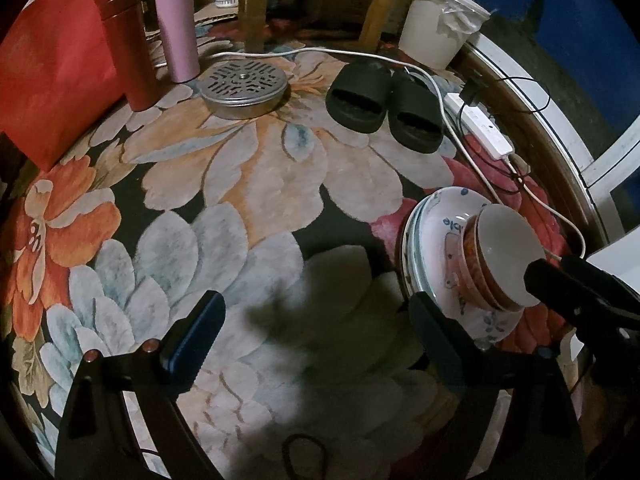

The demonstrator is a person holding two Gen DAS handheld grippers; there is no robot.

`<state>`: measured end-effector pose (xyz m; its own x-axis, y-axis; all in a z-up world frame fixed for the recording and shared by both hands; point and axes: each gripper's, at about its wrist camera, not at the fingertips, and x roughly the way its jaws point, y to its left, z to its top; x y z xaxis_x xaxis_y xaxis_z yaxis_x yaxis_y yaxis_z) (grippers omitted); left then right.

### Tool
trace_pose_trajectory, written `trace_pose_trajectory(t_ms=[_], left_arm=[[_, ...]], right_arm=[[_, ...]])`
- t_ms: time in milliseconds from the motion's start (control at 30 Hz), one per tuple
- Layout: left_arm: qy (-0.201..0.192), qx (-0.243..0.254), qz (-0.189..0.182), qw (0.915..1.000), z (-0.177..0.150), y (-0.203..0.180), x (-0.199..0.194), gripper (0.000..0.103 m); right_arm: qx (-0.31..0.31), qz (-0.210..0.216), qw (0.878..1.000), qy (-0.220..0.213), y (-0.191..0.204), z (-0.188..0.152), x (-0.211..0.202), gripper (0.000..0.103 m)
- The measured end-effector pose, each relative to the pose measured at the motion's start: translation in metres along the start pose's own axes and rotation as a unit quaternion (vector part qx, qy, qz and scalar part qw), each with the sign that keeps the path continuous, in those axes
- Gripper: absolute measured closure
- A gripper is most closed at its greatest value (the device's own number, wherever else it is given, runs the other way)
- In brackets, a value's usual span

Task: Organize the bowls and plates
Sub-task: 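Withdraw the right tool from the stack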

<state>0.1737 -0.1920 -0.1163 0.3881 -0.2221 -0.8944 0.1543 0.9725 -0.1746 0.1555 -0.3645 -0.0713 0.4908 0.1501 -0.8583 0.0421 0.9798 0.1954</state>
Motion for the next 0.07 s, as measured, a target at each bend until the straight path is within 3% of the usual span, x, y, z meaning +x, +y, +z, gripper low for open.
trace_pose_trajectory(t_ms=[67], left_arm=[[0.001,-0.005,-0.001,1.0000,-0.0014,0.0044,-0.0005,0.009]], right_arm=[[-0.002,0.001,1.000,0.001,0.0030,-0.0001,0.0001,0.004]])
